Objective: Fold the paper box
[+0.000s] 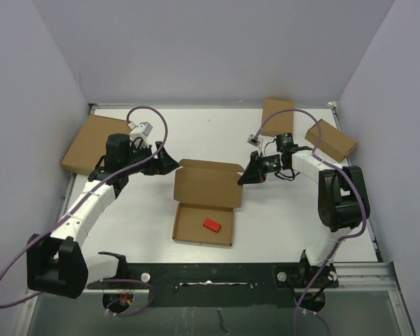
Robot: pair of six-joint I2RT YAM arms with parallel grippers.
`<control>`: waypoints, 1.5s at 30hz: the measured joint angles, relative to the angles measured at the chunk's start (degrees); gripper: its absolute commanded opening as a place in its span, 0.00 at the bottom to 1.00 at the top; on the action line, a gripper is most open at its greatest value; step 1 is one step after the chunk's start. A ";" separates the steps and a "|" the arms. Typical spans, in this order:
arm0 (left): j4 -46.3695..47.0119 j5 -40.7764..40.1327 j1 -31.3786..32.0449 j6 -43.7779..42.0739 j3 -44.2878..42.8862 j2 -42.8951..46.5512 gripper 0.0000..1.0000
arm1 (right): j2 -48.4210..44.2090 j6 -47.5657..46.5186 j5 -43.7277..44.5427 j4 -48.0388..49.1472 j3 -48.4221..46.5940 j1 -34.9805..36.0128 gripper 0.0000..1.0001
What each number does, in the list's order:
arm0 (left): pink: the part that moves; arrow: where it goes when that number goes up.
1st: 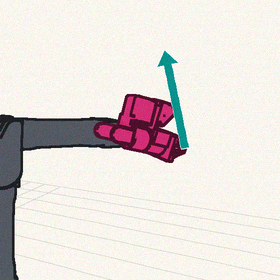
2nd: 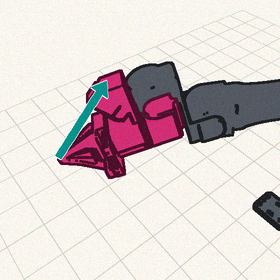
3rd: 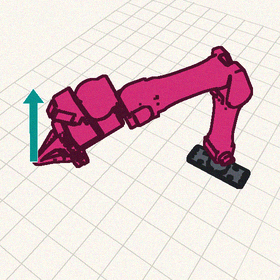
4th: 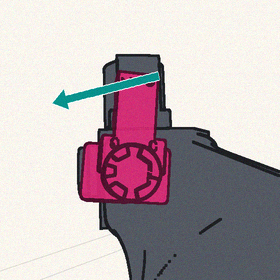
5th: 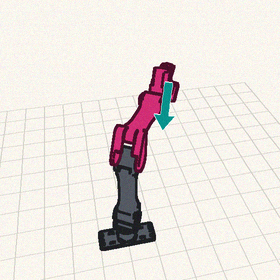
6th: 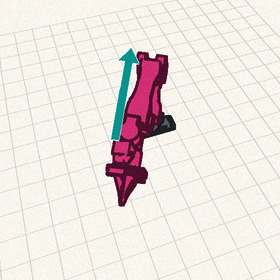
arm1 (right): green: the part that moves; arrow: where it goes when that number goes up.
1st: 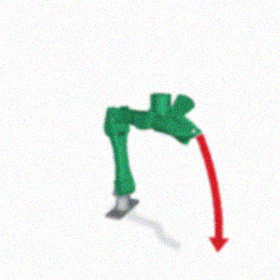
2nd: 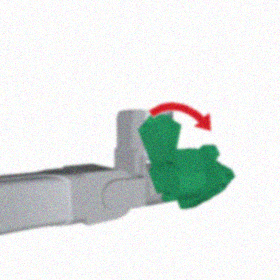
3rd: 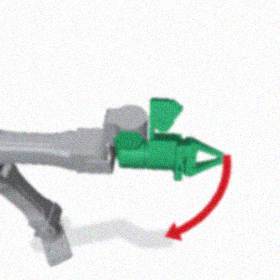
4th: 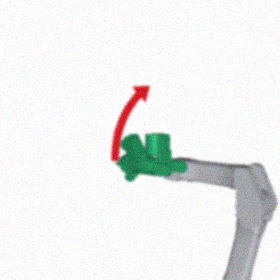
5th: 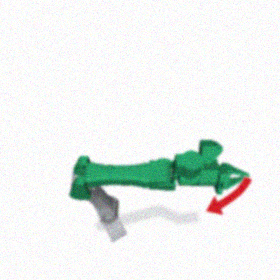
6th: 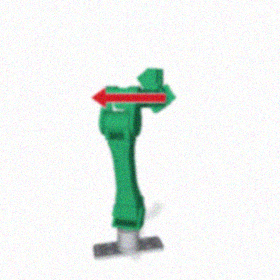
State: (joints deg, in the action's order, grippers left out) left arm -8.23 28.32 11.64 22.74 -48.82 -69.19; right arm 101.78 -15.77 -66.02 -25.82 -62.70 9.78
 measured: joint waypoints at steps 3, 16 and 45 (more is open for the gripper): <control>-5.42 1.31 0.00 -2.84 -2.62 -3.21 0.60 | 0.00 -0.20 0.00 -0.11 0.00 0.00 0.00; -16.59 5.64 0.70 -10.99 -10.97 -15.02 0.53 | 0.00 -0.37 0.00 -0.46 -0.11 0.00 0.00; -18.14 10.12 1.64 -12.46 -16.81 -25.55 0.00 | 0.00 -0.72 0.46 -1.31 -0.83 0.35 0.00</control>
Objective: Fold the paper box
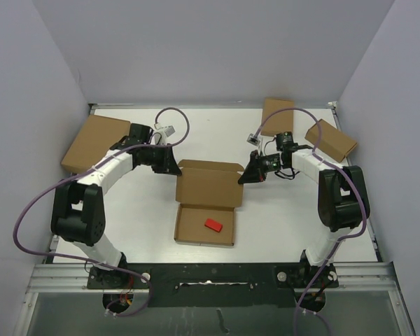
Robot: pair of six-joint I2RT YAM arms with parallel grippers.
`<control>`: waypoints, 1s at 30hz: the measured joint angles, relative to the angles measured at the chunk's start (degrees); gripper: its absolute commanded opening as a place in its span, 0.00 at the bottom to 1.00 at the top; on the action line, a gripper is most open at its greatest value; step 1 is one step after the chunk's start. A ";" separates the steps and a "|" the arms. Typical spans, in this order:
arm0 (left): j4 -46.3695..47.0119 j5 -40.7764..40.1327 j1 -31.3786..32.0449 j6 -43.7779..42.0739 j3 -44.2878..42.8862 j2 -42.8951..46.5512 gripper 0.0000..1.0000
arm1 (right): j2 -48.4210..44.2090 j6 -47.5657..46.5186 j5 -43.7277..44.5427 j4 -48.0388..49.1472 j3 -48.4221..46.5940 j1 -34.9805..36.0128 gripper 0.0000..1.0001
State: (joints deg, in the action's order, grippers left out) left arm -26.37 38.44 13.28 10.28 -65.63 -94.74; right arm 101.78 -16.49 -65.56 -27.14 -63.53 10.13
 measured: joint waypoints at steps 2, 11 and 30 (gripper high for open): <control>0.26 -1.11 0.48 0.28 0.15 0.09 0.00 | 0.00 -0.20 0.94 -0.57 -0.52 0.26 0.00; 8.13 -11.85 2.80 6.93 8.92 9.14 0.00 | -0.37 -1.05 10.01 -3.87 -6.47 3.39 0.00; 25.09 -38.88 9.03 13.11 12.81 14.88 0.00 | -0.37 4.04 40.41 4.48 -17.99 12.87 0.00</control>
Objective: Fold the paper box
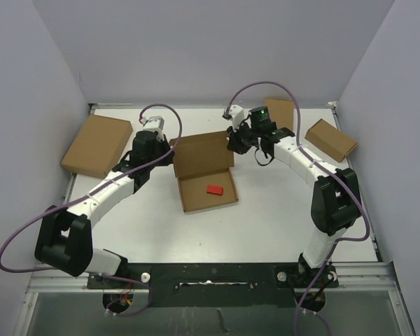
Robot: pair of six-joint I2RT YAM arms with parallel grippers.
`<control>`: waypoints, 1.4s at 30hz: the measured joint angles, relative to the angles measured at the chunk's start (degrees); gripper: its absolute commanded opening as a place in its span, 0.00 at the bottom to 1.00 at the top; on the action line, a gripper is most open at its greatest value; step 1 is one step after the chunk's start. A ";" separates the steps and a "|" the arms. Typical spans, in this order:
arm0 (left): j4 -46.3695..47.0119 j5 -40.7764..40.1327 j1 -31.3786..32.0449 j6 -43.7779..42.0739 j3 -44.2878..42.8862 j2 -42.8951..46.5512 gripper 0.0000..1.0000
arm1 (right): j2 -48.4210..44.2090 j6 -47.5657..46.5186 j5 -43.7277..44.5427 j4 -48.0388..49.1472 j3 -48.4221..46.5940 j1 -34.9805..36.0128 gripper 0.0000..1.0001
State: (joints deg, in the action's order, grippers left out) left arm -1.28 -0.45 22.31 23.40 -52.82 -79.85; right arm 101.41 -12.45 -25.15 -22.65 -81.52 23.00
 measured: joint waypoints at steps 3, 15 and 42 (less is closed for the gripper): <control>1.86 -4.31 1.42 -0.09 0.00 -1.25 0.00 | 0.00 2.23 4.26 4.00 1.25 1.11 0.00; 9.31 -17.07 8.63 -1.60 3.08 -1.49 0.00 | -5.31 7.21 15.34 18.10 13.90 3.43 0.00; 15.08 -21.81 12.57 3.19 11.10 2.23 0.16 | -12.72 11.41 18.12 25.31 25.29 5.18 0.00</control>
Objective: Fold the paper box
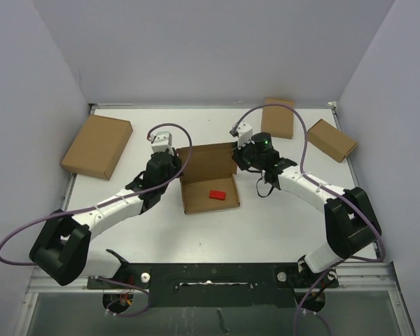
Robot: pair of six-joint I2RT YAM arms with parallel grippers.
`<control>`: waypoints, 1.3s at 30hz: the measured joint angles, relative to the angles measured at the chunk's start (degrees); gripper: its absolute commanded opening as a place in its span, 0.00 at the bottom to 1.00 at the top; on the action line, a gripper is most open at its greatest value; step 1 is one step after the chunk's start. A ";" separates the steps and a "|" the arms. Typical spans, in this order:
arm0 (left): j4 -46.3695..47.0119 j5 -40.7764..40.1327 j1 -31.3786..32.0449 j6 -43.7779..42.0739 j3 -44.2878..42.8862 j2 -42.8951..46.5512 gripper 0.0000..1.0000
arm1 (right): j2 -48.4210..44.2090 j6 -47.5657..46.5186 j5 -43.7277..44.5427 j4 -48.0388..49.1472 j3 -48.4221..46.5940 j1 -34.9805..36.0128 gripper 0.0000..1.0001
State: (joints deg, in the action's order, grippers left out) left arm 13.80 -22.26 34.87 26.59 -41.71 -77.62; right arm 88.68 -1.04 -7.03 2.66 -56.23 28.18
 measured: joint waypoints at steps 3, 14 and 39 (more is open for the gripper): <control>-0.87 0.72 0.17 0.37 0.35 1.09 0.20 | -0.83 -0.28 -0.35 0.42 0.96 0.02 0.00; -9.53 4.44 0.35 -0.68 0.66 14.21 0.47 | -2.43 -1.88 -4.31 1.16 1.97 -2.14 0.00; -6.49 31.45 -19.45 -4.98 5.55 2.23 0.08 | -3.10 -1.84 -9.60 1.38 3.45 -4.26 0.00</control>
State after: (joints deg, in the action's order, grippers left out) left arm 7.31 9.19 15.42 21.61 -36.16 -75.40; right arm 85.58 -2.87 -16.62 4.03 -52.77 23.92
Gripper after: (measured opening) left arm 0.087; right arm 0.037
